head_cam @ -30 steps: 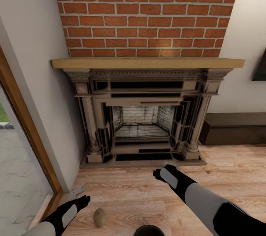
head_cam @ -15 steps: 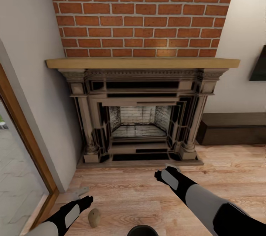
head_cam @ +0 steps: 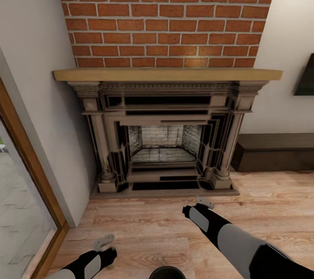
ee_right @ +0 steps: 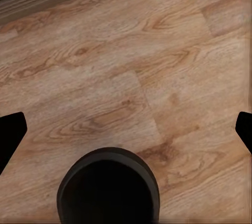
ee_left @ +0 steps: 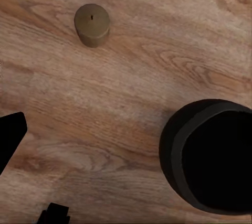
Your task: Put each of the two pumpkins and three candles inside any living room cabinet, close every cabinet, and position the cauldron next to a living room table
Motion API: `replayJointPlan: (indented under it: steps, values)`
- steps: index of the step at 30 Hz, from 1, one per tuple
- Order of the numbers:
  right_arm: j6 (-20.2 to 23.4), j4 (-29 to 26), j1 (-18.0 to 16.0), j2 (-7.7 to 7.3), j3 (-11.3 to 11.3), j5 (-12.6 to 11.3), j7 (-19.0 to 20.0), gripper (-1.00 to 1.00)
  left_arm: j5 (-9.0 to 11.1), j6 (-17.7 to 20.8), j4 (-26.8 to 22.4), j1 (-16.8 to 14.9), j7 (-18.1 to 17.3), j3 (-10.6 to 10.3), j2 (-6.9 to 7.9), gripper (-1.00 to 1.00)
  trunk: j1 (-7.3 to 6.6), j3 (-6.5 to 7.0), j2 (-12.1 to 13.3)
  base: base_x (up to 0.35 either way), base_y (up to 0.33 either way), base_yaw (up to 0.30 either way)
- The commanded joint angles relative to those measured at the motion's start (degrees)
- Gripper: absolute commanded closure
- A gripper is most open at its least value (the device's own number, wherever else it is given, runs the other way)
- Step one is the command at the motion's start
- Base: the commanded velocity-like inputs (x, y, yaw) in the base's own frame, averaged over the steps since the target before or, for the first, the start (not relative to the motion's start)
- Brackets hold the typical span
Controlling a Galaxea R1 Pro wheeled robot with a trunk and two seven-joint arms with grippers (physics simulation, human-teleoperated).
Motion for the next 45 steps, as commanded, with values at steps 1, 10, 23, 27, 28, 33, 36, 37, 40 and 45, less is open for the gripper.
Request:
replayJointPlan:
  steps: [1,10,23,27,28,33,36,37,40,45]
  values:
    - [1.0,0.0,0.0,0.02,1.0,-0.2,-0.3,-1.0,0.5,1.3,-0.1,0.0,0.3,-0.7,-0.04,-1.0,0.0,-0.06,0.0,0.0,0.0,0.0]
    - [7.7,0.5,0.6,0.54,3.8,-0.2,-0.4,-1.0,0.3,10.3,-0.2,0.0,0.2,-1.2,0.09,-1.0,0.0,-0.06,0.0,0.0,0.0,0.0]
    - [2.0,5.6,4.5,0.86,8.0,0.1,3.0,-1.0,0.3,10.3,-0.3,0.0,0.1,-1.4,-0.25,-1.0,0.0,-0.06,0.0,-0.014,-0.07,0.0]
    - [-0.8,5.6,4.9,0.83,8.8,0.0,5.9,-1.0,0.3,10.2,-0.3,0.0,0.1,-1.4,-0.35,-1.0,0.0,-0.06,0.0,0.0,-0.153,0.0]
    - [-1.1,5.6,4.9,0.83,8.8,0.0,6.2,-1.0,0.3,10.2,-0.3,0.0,0.1,-1.4,-0.36,-1.0,0.0,-0.06,0.0,-0.006,-0.133,0.0]
    - [-1.7,5.2,5.0,0.82,9.0,0.1,6.7,-1.0,0.3,10.1,-0.3,0.0,0.1,-1.4,-0.38,-1.0,0.0,-0.06,0.0,-0.153,-0.085,0.0]
    - [-1.7,5.0,5.0,0.82,9.0,0.1,6.8,-1.0,0.3,10.1,-0.3,0.0,0.1,-1.4,-0.31,-1.0,0.0,-0.06,0.0,-0.112,-0.141,0.0]
    - [-1.7,5.0,5.0,0.82,9.0,0.1,6.8,-1.0,0.3,10.1,-0.3,0.0,0.1,-1.4,-0.3,-1.0,0.0,-0.06,0.0,-0.037,-0.073,0.0]
    - [-1.7,4.9,5.0,0.82,9.0,0.1,6.8,-1.0,0.3,10.1,-0.3,0.0,0.1,-1.4,-0.29,-1.0,0.0,-0.06,0.0,-0.016,-0.085,0.0]
    - [-1.8,4.8,5.0,0.82,9.0,0.1,6.8,-1.0,0.2,10.0,-0.3,0.0,0.1,-1.5,-0.34,-1.0,0.0,-0.06,0.0,-0.003,-0.234,0.062]
